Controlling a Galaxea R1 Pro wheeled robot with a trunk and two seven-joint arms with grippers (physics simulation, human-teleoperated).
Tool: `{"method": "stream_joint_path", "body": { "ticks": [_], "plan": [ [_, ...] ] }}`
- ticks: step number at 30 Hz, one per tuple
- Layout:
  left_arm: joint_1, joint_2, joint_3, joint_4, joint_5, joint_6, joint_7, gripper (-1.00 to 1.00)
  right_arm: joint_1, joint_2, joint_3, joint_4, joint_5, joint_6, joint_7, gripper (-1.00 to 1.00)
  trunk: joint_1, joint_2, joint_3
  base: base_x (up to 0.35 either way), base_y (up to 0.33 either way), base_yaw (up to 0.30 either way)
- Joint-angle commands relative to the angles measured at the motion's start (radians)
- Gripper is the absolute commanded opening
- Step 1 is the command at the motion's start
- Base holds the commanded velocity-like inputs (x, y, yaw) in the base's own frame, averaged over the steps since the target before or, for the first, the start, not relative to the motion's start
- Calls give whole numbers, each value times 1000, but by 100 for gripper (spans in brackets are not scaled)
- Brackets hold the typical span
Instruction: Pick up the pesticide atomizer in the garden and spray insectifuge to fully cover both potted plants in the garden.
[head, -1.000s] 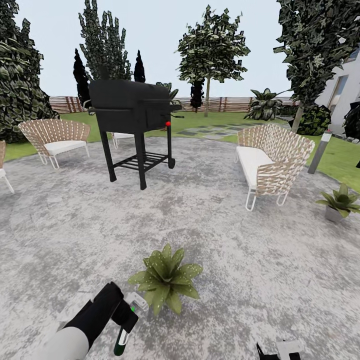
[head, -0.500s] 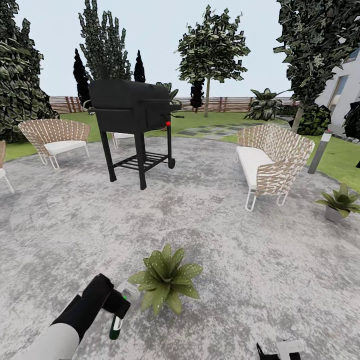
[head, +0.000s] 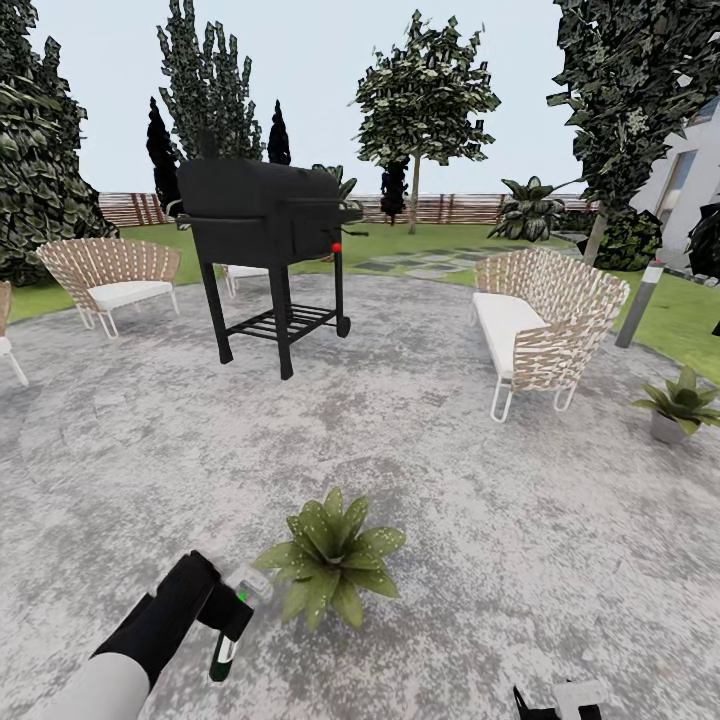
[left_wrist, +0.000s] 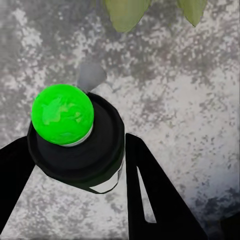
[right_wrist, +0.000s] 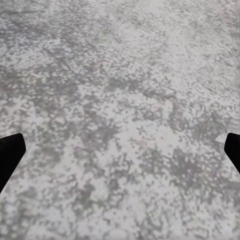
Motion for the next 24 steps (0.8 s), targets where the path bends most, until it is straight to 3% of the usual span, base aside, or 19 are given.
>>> {"method": "stream_joint_path", "body": {
  "ticks": [1,6,12,17,24],
  "plan": [
    [0,2,-5,10,-9,0,-9,-100,-1,0,-8,0,2,-3,7,100,0,0,-1,0,0,0],
    [-1,-14,-12,55,-11,-1,-4,-100,-1,0,-8,0,2,-3,7,100,0,0,-1,0,0,0],
    [-14,-70,-17,57,-10,3,-2,-100,-1,0,-8,0,2,-3,7,100,0,0,-1,0,0,0],
    [1,-31,-21,60,-16,0,-4,-100,-1,1,-8,0,2,-3,7,100,0,0,-1,0,0,0],
    [2,-31,-22,60,-16,1,-1,-100,-1,0,-8,0,2,-3,7,100,0,0,-1,3,1,0]
  ]
}}
